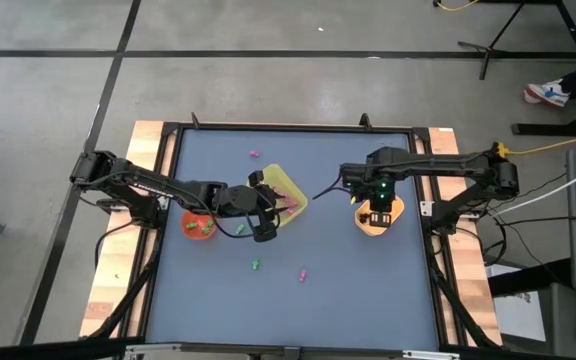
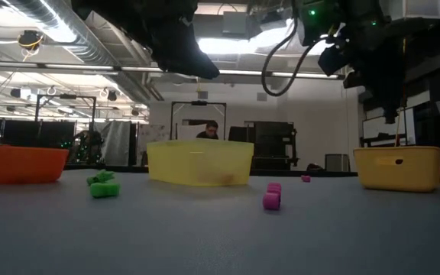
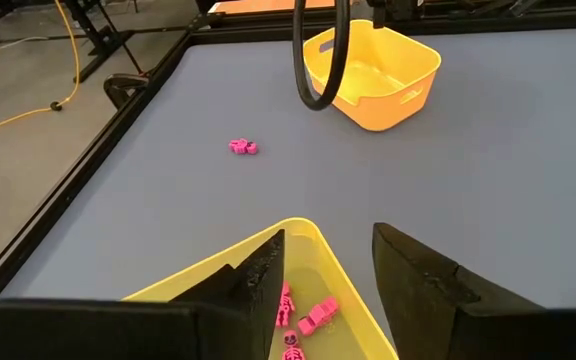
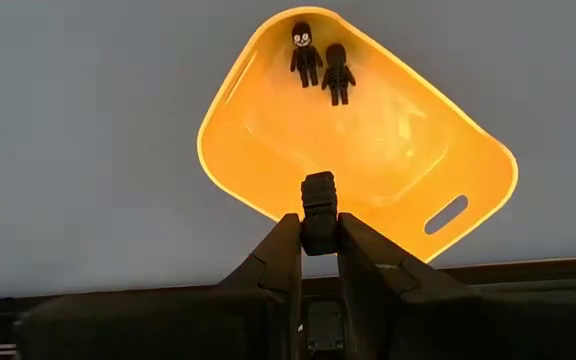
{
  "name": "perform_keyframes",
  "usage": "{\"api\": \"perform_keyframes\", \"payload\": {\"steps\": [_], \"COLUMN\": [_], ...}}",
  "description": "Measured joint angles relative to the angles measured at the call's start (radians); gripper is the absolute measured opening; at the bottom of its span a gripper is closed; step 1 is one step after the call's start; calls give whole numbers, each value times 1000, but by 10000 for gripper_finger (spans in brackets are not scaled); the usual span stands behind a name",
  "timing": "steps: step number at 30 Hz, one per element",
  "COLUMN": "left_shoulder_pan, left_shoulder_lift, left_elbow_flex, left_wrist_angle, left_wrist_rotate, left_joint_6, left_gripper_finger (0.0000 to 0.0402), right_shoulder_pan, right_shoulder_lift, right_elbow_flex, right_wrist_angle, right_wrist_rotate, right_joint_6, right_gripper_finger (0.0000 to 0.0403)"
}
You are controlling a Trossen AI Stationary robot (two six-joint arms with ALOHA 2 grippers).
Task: Sort Halloween decoration
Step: Put the black skeleton toy into the yellow-orange bin, then put the pink skeleton toy into the yellow bin
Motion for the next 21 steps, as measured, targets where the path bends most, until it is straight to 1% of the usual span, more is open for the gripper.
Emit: {"api": "perform_keyframes", "payload": {"steps": [3,5,12,15,18,21], "left_shoulder_pan": [0,0,0,0,0,0], "left_shoulder_lift": [0,0,0,0,0,0], "left_elbow_flex": [0,0,0,0,0,0], "left_wrist_angle": [0,0,0,0,0,0], "left_wrist_rotate": [0,0,0,0,0,0], "left_joint_6": [0,0,0,1,1,1], "left_gripper_finger": [136,136,136,136,136,136], "right_shoulder_pan": [0,0,0,0,0,0], "right_shoulder_lift": [0,0,0,0,0,0], "right_elbow_flex": [0,0,0,0,0,0], "right_wrist_angle": [2,2,4,4,5,5], "right_wrist_rotate": [0,0,2,24,28,28], "right_joint_6": [0,0,0,0,-1,0], "right_gripper_finger": [57,66,134,161,178,188]}}
